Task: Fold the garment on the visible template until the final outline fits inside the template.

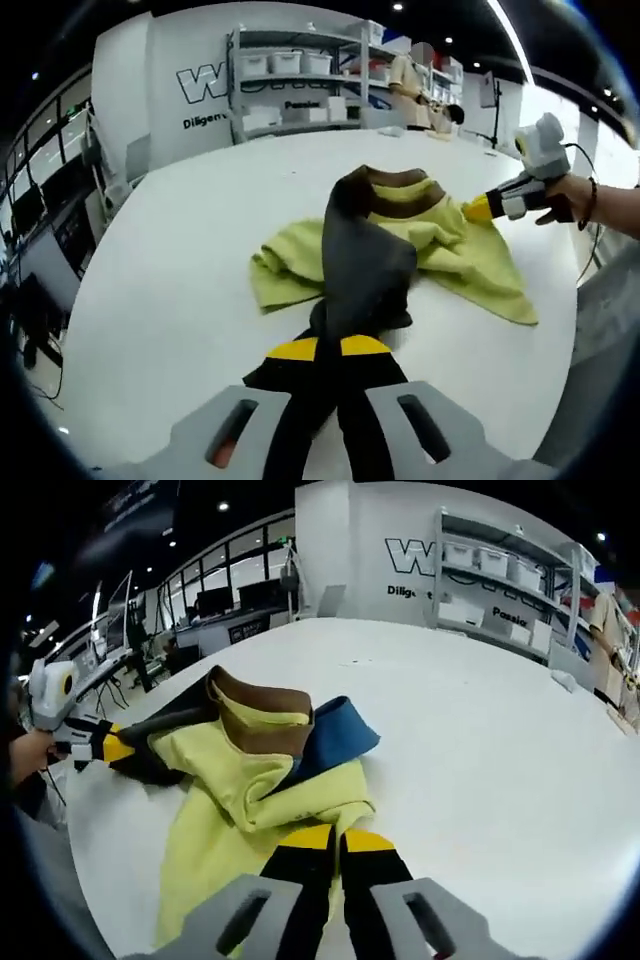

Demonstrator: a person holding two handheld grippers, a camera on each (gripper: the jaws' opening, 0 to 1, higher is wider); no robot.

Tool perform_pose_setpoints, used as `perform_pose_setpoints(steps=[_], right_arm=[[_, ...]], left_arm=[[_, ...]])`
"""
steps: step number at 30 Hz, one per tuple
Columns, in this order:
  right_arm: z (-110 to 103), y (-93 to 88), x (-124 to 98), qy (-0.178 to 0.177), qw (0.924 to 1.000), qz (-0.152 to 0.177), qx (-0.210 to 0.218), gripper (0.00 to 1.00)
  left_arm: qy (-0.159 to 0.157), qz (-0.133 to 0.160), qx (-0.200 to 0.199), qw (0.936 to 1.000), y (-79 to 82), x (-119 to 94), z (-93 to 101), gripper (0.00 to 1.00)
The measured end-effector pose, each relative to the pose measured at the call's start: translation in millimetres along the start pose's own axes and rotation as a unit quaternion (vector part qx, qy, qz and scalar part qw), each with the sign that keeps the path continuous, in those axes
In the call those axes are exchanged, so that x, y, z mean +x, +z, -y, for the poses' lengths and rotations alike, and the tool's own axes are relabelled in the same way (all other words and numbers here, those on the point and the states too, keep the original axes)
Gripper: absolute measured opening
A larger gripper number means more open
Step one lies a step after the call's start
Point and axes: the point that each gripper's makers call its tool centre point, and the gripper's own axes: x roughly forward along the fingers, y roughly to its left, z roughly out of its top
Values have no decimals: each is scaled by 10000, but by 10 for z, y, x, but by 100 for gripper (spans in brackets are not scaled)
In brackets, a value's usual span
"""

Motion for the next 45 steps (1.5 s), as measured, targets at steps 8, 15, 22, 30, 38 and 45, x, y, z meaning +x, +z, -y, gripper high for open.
perform_pose_setpoints(steps=[8, 15, 22, 30, 38, 45], right_arm=[[47, 260, -164, -95, 9994, 270, -203, 0], [92, 506, -290, -175, 9979, 511, -356, 0], [219, 706, -391, -298, 9968, 533, -523, 0], [320, 687, -472, -304, 9967, 197, -722, 0], [270, 72, -479, -146, 9919, -1006, -758, 0], [236, -95, -490, -62, 9933, -1065, -437, 0]], left_arm=[[179, 26, -258, 9995, 288, -244, -171, 5], [369, 115, -142, 9992, 541, -367, -387, 5], [808, 95, -154, 9966, 702, -477, -813, 5], [1097, -229, -303, 9932, 570, -483, -1109, 5], [917, -1137, -236, 9890, -1, -336, -923, 5], [828, -1304, -425, 9871, -210, -321, -877, 6]])
